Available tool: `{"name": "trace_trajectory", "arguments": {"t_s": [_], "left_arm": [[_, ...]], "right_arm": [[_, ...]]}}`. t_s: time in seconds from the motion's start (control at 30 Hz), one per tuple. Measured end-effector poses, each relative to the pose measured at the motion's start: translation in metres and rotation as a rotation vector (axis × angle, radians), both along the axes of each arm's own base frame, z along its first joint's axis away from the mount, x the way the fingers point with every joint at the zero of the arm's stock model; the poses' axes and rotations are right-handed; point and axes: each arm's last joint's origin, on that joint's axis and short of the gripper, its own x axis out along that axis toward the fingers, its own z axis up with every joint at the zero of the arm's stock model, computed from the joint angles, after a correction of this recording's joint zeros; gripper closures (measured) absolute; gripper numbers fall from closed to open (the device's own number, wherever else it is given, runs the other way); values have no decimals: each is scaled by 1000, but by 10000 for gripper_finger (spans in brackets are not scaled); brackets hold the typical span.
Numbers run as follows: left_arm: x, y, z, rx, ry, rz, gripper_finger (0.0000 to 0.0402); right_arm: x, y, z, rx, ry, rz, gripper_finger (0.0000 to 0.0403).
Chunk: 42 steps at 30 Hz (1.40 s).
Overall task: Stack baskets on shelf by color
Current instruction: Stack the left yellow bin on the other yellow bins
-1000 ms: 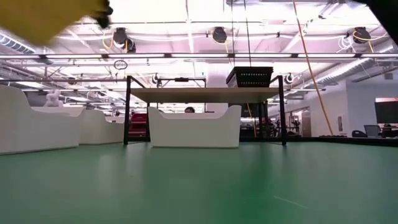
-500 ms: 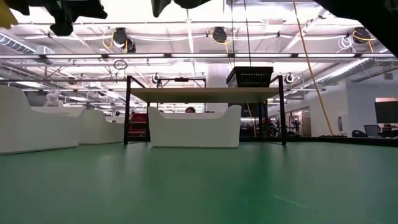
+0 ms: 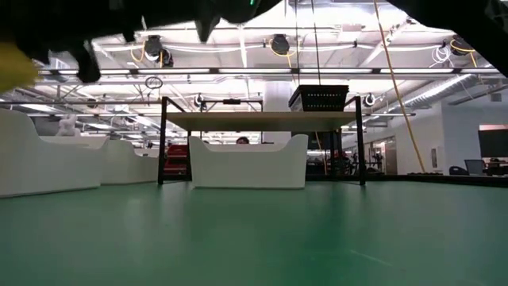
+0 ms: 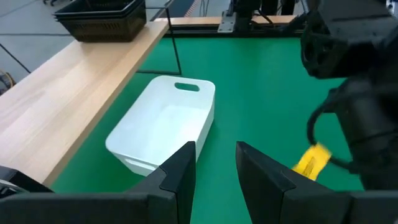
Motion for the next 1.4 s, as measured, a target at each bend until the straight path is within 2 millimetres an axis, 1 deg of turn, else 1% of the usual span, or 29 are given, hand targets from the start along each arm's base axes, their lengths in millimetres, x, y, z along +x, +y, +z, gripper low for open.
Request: {"name": "trace_trajectory", "arguments": {"t_s": [0.1,0.27,0.3,0.47,0.6,0.73,0.87,1.0,1.07,1.23,1.33,1.4], "left_arm": [[0,0,0,-9,0,5,284],[-1,0,-2,-15,16,13,284],[-1,0,-2,-17,18,15,284],[-2,1,-4,-25,32,24,284],[-2,1,-4,-29,31,26,284],[-2,1,-4,-46,29,30,284],[-3,-1,-6,-121,57,-13,284],[-7,-2,-12,-204,130,-24,284],[-10,-2,-15,-221,165,-7,284],[-12,-6,-21,-245,213,9,284],[-12,-11,-23,-255,227,1,284],[-11,-14,-25,-264,237,-6,284]], "right_arm": [[0,1,-11,24,50,15,403],[-7,7,-14,-12,150,34,403],[-8,9,-12,-19,158,39,403],[-20,15,10,-89,187,54,403],[-24,19,22,-144,157,51,403],[-24,20,24,-154,140,60,403],[-24,18,23,-153,156,84,403],[-30,16,24,-188,237,123,403],[-37,14,24,-220,311,135,403],[-45,10,34,-241,368,139,403],[-53,8,27,-267,476,148,403],[-57,7,11,-276,536,149,403]]}}
